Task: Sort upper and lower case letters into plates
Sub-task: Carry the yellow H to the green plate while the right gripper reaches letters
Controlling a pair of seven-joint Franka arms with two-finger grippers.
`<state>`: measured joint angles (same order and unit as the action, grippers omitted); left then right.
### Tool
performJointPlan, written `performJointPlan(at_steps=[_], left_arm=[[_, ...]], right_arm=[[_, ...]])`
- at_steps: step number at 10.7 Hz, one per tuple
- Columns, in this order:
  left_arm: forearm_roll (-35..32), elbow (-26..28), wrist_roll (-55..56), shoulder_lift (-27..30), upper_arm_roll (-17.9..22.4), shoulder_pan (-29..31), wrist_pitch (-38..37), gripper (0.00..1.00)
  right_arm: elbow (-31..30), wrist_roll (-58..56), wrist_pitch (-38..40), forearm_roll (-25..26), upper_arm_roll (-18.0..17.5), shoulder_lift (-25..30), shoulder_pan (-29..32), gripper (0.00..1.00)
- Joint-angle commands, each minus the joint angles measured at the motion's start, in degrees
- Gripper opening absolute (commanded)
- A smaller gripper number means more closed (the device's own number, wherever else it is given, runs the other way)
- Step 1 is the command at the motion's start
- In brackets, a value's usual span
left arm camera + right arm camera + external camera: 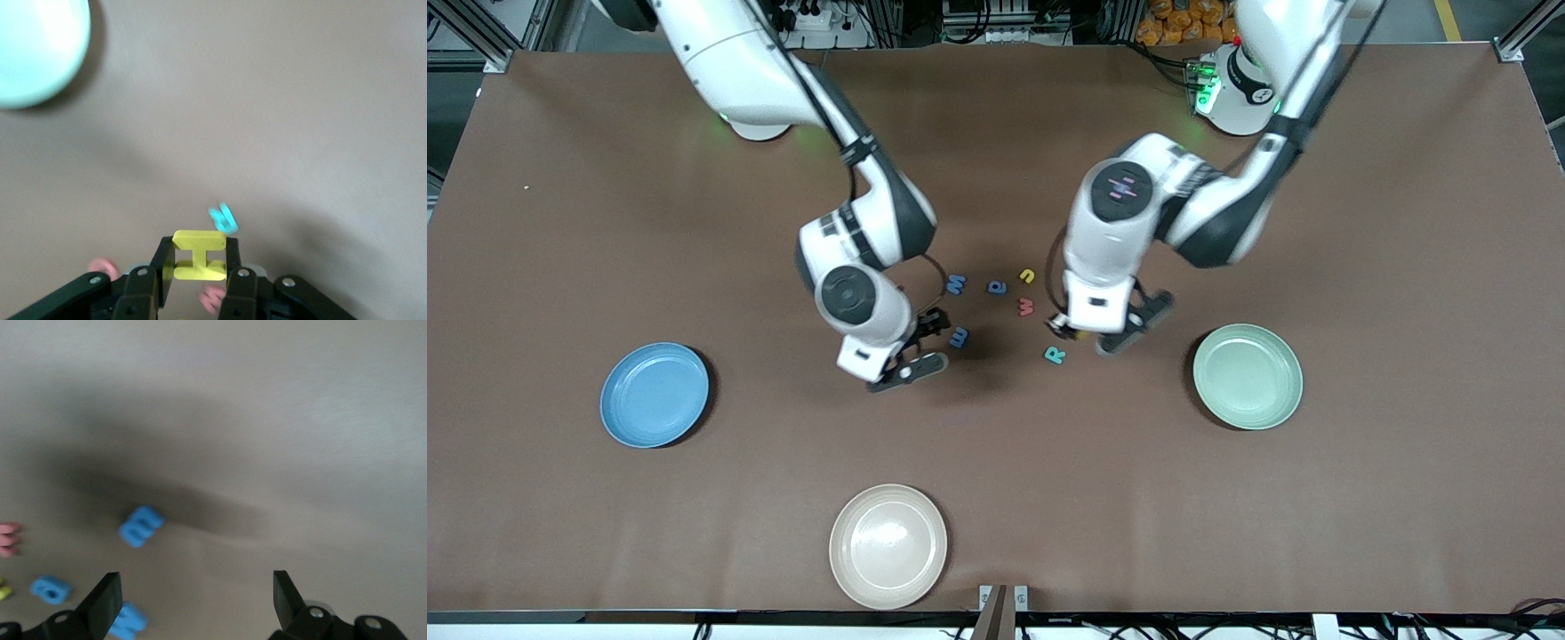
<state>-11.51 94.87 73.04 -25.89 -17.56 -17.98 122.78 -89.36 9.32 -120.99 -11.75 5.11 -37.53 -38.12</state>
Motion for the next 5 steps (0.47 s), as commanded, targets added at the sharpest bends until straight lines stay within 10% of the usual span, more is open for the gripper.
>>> performJointPlan(at_steps=[1, 5], left_arm=[[-1.1, 1.3, -15.8, 2.1, -0.5, 6.7, -3.9, 0.00], [-1.1, 2.1, -36.2, 1.3, -0.6, 17.2, -7.6, 0.00]], right_arm=[[2.7, 6.6, -0.8, -0.5, 0.5, -1.8, -6.5, 1.00], [2.2, -0.7, -8.2, 1.5, 0.5, -2.7, -16.7, 1.00]])
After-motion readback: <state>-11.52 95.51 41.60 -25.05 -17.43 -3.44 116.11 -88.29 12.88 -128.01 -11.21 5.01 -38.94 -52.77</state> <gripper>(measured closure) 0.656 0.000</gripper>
